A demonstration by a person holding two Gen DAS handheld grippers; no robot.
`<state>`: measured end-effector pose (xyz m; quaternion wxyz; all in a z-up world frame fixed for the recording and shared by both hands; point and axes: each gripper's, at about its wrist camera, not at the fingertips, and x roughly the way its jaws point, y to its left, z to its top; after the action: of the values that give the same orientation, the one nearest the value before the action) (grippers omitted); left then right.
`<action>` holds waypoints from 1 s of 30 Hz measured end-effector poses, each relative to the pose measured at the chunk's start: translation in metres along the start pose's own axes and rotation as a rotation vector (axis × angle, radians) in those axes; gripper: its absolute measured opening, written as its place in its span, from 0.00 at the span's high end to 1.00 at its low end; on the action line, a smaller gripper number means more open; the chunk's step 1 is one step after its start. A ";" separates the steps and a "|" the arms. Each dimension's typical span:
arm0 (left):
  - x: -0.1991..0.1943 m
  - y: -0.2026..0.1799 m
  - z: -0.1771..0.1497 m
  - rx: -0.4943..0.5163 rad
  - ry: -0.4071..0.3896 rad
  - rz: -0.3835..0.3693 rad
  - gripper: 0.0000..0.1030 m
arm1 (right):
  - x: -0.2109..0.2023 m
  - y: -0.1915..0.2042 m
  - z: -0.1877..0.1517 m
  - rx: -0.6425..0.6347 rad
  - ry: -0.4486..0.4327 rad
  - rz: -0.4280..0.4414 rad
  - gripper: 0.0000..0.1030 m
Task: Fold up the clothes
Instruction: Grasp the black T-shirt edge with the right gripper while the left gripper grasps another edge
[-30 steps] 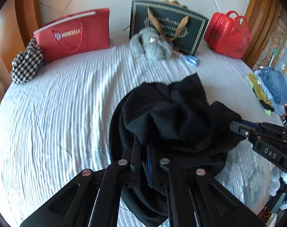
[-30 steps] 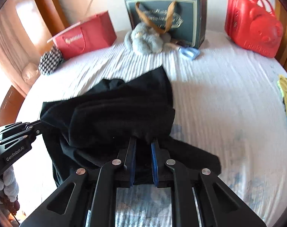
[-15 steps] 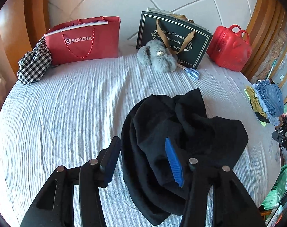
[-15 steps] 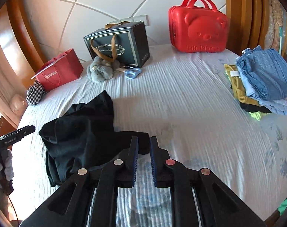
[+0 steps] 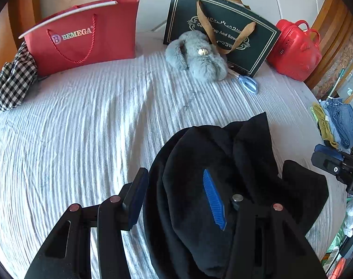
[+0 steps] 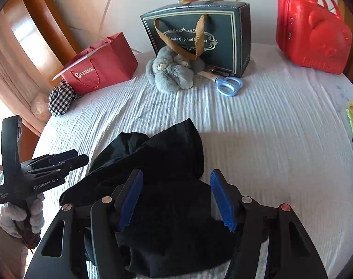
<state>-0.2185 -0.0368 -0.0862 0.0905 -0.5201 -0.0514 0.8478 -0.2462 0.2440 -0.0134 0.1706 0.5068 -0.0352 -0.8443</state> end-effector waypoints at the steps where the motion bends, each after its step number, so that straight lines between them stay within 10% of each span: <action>1: 0.007 0.001 0.003 0.002 0.009 -0.005 0.51 | 0.011 0.000 0.004 0.001 0.015 0.001 0.42; 4: 0.030 0.006 0.014 0.009 0.036 -0.022 0.48 | 0.043 -0.001 0.018 0.005 0.061 0.005 0.41; 8: 0.057 0.002 0.017 0.027 0.083 -0.056 0.46 | 0.077 0.000 0.027 0.004 0.080 0.003 0.14; 12: 0.070 -0.009 0.014 0.057 0.096 -0.062 0.45 | 0.107 -0.003 0.027 0.042 0.142 -0.012 0.14; 14: 0.070 -0.015 0.013 0.077 0.094 -0.055 0.50 | 0.114 0.000 0.022 0.023 0.178 -0.013 0.40; 15: 0.068 -0.018 0.012 0.092 0.091 -0.043 0.72 | 0.114 0.003 0.020 -0.003 0.178 -0.022 0.74; 16: 0.066 -0.022 0.011 0.113 0.087 -0.014 0.95 | 0.114 0.006 0.020 -0.032 0.193 -0.028 0.79; 18: 0.056 -0.026 0.013 0.137 0.065 0.011 0.96 | 0.105 0.012 0.021 -0.081 0.166 -0.043 0.92; 30: -0.151 -0.026 0.116 0.121 -0.385 0.037 0.98 | -0.141 -0.008 0.077 -0.042 -0.495 -0.189 0.93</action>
<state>-0.2526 -0.0422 0.1025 0.0945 -0.3428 -0.0071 0.9346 -0.2547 0.2883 0.1411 0.0879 0.2822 -0.0107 -0.9553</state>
